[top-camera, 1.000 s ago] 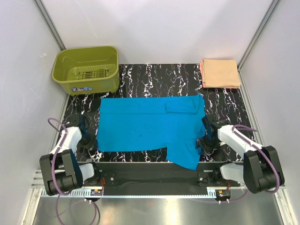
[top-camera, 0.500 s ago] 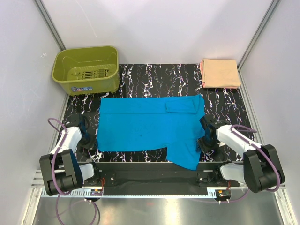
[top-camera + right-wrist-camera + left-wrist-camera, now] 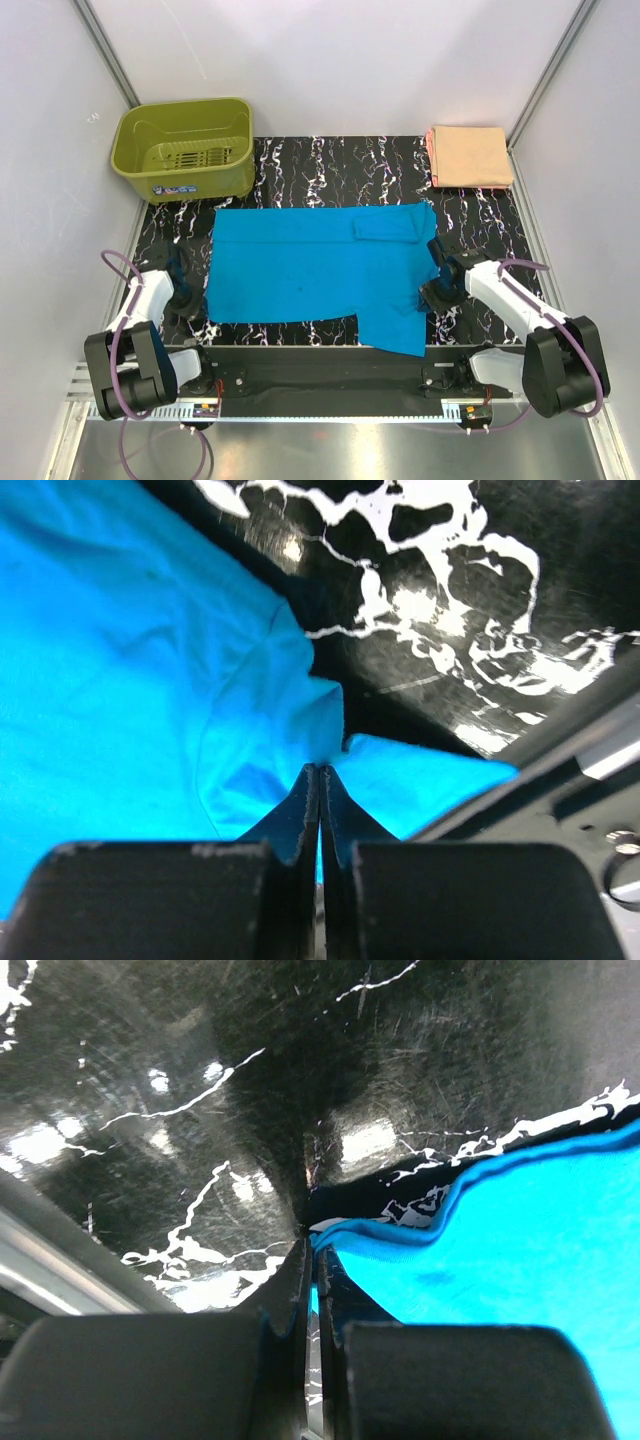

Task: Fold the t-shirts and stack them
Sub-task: Fold the tshirt

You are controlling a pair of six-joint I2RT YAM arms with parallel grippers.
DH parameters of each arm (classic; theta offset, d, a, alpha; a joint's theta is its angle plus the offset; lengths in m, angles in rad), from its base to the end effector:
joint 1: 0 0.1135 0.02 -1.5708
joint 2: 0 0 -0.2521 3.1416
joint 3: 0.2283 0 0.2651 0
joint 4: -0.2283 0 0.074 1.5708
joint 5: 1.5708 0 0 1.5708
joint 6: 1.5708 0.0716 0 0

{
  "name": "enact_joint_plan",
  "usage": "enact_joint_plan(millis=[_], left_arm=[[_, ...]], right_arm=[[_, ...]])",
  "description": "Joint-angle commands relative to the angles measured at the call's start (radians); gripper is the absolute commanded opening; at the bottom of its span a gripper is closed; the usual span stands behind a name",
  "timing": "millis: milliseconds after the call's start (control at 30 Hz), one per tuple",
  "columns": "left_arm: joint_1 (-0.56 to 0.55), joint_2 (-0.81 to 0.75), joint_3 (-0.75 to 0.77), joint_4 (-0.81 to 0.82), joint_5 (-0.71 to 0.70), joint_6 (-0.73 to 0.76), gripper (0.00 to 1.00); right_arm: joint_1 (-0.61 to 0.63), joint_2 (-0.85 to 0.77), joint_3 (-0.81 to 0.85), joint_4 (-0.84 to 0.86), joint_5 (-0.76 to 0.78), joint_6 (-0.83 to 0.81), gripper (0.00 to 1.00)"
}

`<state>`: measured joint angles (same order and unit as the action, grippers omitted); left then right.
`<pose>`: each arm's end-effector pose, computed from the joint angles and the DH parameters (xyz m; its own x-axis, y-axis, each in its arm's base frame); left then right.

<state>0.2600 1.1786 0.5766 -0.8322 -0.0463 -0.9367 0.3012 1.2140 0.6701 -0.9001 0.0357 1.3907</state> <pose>0.1830 0.0521 0.1055 -0.3554 -0.9273 -0.1176 -0.9270 0.3658 -0.0825 0.1940 0.0576 0.1231 -0.4571 0.8875 -0.0575 0.8797 0.4607 0.1181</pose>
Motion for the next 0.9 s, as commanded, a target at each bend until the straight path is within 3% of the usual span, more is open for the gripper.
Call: enact_joint_plan(millis=[0,200,867], left_arm=[[0.005,-0.034,0.049,-0.027,-0.053,0.016,0.00],[0.005,-0.063,0.055,-0.044,-0.061,0.032,0.00],[-0.015,-0.056,0.140,0.002,-0.003,0.160,0.00]], right_arm=[[0.009,-0.051,0.049,-0.118,0.024,-0.071,0.00],[-0.002,-0.091,0.057,-0.177,0.036,-0.105,0.00],[-0.059,-0.019,0.140,-0.068,0.036,-0.323,0.00]])
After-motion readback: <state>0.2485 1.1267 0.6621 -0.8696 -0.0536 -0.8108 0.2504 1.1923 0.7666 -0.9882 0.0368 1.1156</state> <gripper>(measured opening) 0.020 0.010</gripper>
